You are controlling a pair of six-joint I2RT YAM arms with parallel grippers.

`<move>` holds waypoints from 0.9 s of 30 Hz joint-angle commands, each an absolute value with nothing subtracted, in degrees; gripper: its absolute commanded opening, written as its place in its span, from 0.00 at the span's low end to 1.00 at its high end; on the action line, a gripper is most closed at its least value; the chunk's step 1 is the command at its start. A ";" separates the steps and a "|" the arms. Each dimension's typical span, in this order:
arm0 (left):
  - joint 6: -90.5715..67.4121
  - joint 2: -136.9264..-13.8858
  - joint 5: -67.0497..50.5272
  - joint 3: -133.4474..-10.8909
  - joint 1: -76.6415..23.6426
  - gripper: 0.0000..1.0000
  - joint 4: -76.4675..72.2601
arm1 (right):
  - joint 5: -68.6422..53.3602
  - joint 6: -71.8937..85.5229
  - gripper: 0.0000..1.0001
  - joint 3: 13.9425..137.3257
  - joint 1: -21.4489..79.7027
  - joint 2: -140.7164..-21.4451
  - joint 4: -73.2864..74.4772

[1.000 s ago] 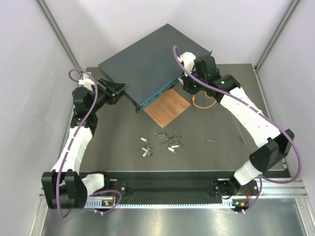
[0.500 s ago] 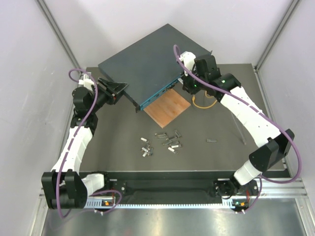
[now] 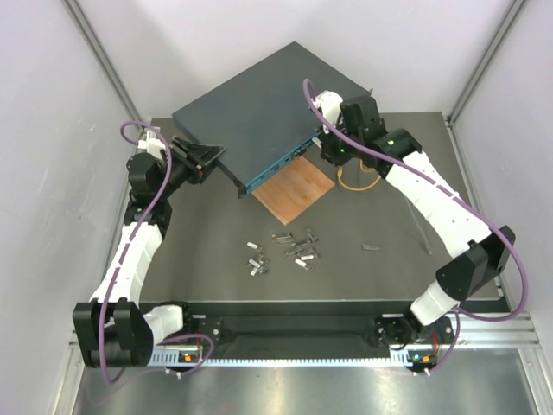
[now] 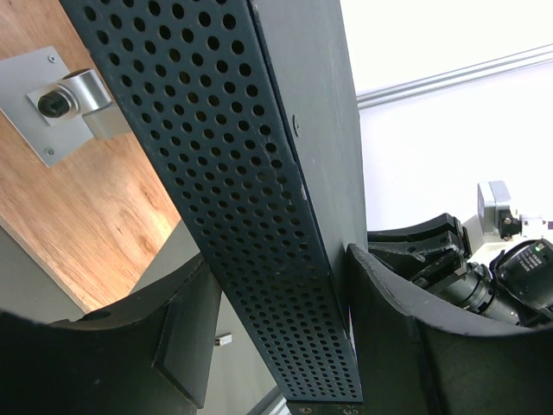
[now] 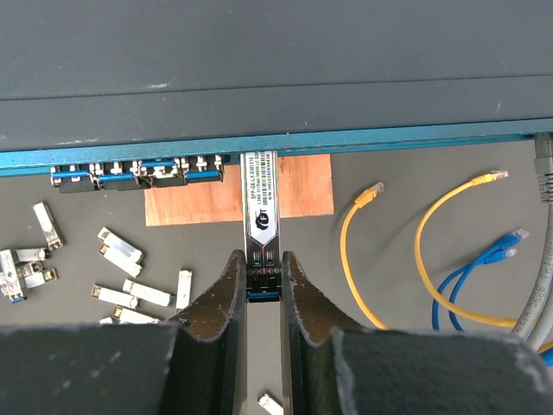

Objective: Insert the plug into the switch port

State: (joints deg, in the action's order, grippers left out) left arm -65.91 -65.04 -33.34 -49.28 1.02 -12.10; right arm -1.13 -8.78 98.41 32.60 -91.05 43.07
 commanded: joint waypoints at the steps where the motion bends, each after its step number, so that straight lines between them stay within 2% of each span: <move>1: -63.10 -64.60 -33.31 -48.43 0.26 0.00 -15.82 | -0.27 -8.44 0.00 102.04 33.49 -92.37 35.25; 17: -63.11 -64.60 -33.31 -48.34 0.26 0.00 -15.73 | -0.26 -8.44 0.00 105.56 31.55 -92.81 34.54; 27: -62.93 -64.86 -33.31 -48.34 0.18 0.00 -15.73 | -5.37 -7.47 0.00 103.98 31.82 -94.13 34.89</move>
